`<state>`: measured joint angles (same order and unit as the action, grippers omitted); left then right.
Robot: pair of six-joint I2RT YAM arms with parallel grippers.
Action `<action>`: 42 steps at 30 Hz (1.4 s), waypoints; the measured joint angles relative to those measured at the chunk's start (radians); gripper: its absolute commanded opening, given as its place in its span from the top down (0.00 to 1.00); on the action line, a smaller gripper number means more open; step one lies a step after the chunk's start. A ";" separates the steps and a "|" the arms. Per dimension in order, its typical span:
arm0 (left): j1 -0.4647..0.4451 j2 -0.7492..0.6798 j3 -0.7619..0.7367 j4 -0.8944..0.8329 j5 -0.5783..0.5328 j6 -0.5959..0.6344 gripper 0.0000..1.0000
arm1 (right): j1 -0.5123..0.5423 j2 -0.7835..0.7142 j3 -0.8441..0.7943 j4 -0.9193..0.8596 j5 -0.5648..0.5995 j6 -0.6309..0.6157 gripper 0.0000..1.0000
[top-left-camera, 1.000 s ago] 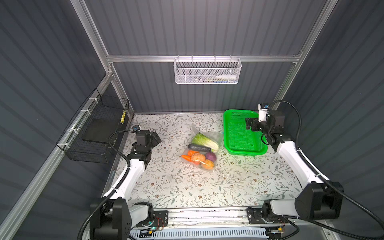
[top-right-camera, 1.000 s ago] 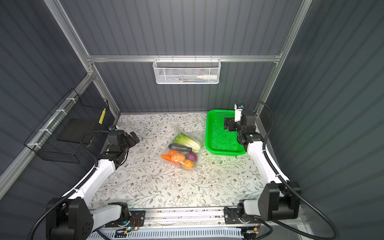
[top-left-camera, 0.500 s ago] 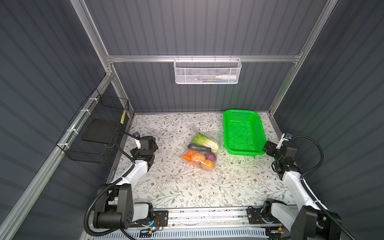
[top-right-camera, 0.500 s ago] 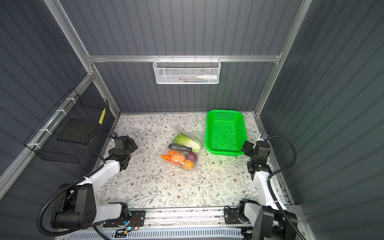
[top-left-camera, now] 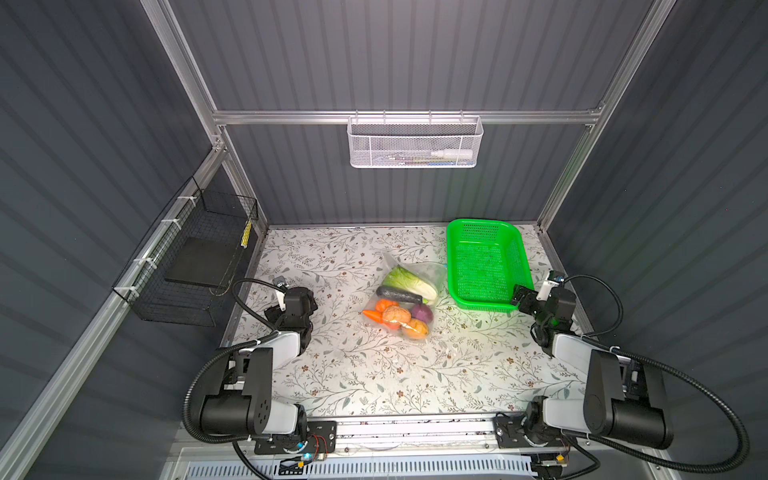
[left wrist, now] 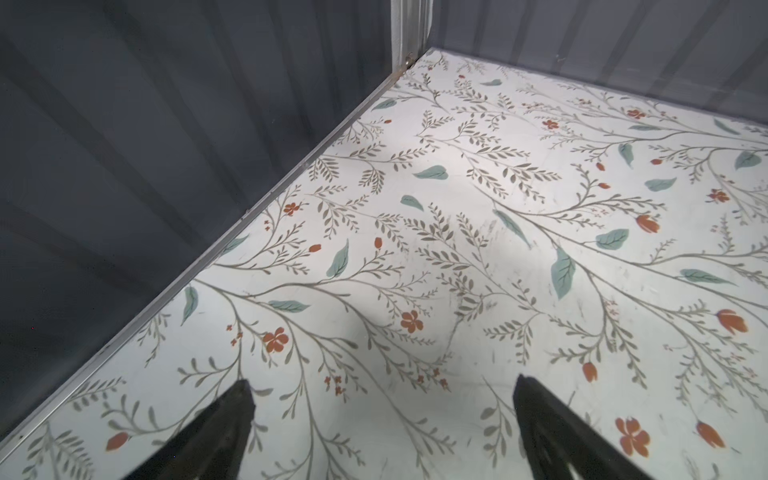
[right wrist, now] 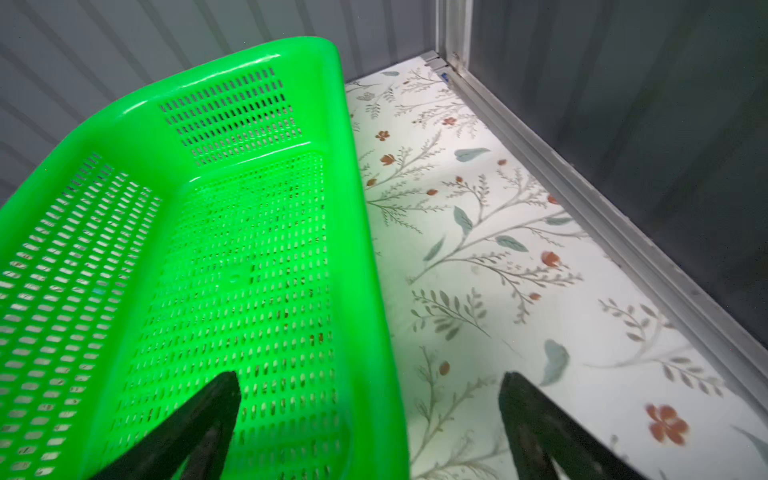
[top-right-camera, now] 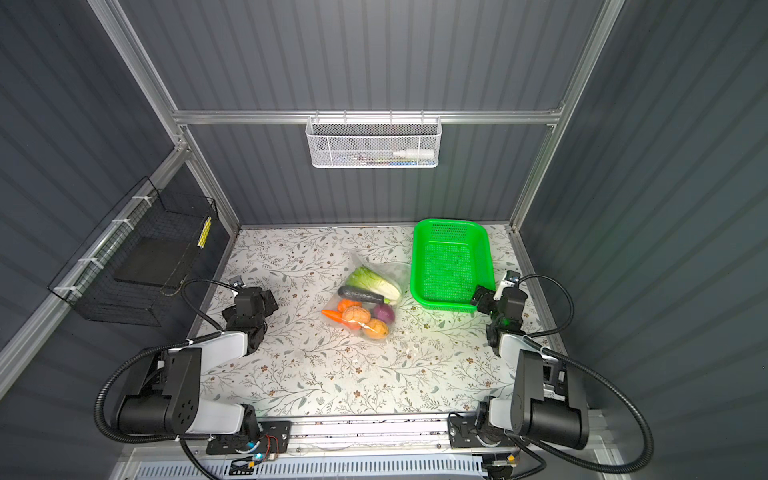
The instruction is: Place the food in the zip-top bag and seal the zipper
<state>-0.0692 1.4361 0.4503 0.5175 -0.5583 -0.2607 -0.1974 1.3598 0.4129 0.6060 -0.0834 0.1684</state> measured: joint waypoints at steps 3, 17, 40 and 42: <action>0.000 0.033 -0.042 0.104 0.035 0.037 0.01 | 0.095 0.037 0.000 0.074 0.016 -0.061 0.01; -0.033 0.259 -0.073 0.474 0.182 0.207 0.00 | 0.151 0.054 -0.004 0.151 0.014 -0.151 0.01; -0.035 0.275 -0.009 0.436 0.215 0.250 0.00 | 0.094 0.090 -0.074 0.329 -0.040 -0.105 0.01; -0.035 0.275 -0.009 0.433 0.215 0.250 0.00 | 0.094 0.090 -0.074 0.330 -0.040 -0.105 0.01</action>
<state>-0.1043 1.7107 0.4416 0.9501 -0.3435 -0.0109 -0.1032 1.4502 0.3386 0.9356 -0.1230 0.0639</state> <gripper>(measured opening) 0.996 0.989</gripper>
